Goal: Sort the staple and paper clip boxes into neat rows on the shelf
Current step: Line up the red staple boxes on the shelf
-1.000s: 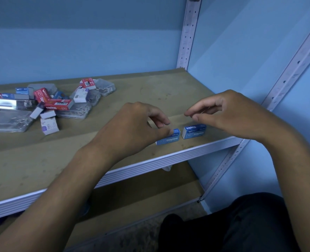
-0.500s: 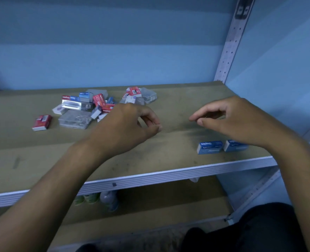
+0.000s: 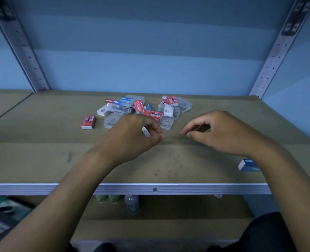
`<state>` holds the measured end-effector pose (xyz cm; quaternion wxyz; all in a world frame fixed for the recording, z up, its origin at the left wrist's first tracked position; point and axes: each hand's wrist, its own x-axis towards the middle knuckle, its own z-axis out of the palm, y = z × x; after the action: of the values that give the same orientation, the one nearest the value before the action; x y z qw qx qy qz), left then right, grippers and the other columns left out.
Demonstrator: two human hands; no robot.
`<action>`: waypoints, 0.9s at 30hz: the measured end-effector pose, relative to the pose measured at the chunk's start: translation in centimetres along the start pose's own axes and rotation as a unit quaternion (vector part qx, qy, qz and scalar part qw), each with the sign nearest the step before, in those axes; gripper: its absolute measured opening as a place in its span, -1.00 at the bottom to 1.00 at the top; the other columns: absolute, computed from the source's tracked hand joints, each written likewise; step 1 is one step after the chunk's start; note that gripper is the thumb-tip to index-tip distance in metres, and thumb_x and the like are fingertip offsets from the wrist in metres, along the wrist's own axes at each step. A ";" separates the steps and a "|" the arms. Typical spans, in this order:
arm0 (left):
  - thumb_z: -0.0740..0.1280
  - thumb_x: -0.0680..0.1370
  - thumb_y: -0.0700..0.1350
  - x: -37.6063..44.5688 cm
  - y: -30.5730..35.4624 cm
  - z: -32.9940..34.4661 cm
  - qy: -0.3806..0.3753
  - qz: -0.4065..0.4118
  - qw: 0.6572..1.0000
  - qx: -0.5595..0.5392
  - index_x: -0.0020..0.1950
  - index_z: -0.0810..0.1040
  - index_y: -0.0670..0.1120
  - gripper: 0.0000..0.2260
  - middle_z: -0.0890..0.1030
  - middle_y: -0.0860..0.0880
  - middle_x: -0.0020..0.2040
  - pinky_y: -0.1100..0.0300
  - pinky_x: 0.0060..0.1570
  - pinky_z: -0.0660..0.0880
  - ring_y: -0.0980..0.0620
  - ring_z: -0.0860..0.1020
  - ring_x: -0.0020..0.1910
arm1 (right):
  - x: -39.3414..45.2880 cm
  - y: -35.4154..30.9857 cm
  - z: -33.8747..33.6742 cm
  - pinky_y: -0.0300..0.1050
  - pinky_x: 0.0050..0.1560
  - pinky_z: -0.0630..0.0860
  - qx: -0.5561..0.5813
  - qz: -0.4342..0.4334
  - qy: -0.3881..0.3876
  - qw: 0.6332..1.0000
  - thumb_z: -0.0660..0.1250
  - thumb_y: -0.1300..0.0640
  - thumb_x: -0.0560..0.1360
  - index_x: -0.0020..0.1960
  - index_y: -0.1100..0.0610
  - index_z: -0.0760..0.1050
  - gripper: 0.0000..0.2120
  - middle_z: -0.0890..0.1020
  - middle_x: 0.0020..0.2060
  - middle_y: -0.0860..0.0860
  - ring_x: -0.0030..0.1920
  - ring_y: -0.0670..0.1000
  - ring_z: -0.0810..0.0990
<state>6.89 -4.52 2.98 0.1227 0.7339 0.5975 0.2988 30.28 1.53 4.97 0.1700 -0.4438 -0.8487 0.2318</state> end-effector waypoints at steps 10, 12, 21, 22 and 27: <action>0.47 0.46 0.02 0.7 -4.2 -1.9 0.064 -0.034 0.995 0.072 0.05 0.66 0.06 -0.81 0.64 0.14 -0.05 0.54 -0.20 0.32 0.23 0.49 -0.19 | 3.2 -1.5 2.7 -0.36 0.03 0.52 -0.005 -0.025 0.020 0.999 0.40 0.12 0.52 0.06 -0.17 0.69 -0.78 0.70 -0.03 -0.22 -0.04 -0.21 0.65; 0.47 0.46 0.04 0.8 -5.2 -2.2 0.074 -0.051 0.993 0.073 0.06 0.65 0.08 -0.80 0.62 0.15 -0.03 0.56 -0.22 0.30 0.23 0.48 -0.18 | 3.9 -2.0 3.3 -0.42 -0.01 0.47 -0.013 -0.035 0.042 0.998 0.41 0.12 0.52 0.12 -0.18 0.66 -0.74 0.67 0.01 -0.23 -0.02 -0.21 0.63; 0.46 0.44 0.04 0.9 -9.5 -3.4 0.101 -0.104 0.984 0.104 0.11 0.61 0.04 -0.73 0.53 0.06 0.06 0.26 0.05 0.40 0.08 0.49 0.00 | 8.3 -2.8 6.4 -0.26 0.09 0.35 -0.026 -0.080 0.085 0.993 0.43 0.10 0.51 0.30 -0.16 0.56 -0.61 0.49 0.14 -0.10 0.15 -0.10 0.47; 0.46 0.43 0.06 0.9 -9.9 -3.4 0.098 -0.118 0.983 0.104 0.12 0.60 0.04 -0.71 0.53 0.03 0.08 0.22 0.09 0.44 0.04 0.52 0.01 | 8.8 -2.7 6.7 -0.22 0.12 0.37 -0.035 -0.077 0.082 0.993 0.43 0.09 0.51 0.30 -0.17 0.55 -0.62 0.49 0.15 -0.10 0.17 -0.08 0.46; 0.34 0.52 0.04 0.8 -11.2 -3.8 0.066 -0.188 0.975 0.103 0.19 0.59 0.03 -0.73 0.51 -0.04 0.16 0.19 0.20 0.40 -0.03 0.52 0.13 | 10.4 -2.1 7.7 -0.12 0.27 0.40 -0.066 -0.065 0.072 0.993 0.41 0.02 0.52 0.26 -0.20 0.54 -0.67 0.54 0.22 -0.12 0.30 -0.06 0.42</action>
<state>-4.27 -1.55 0.25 0.0608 0.5958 0.7590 0.2554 19.39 7.28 0.53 0.2155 -0.4134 -0.8748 0.1314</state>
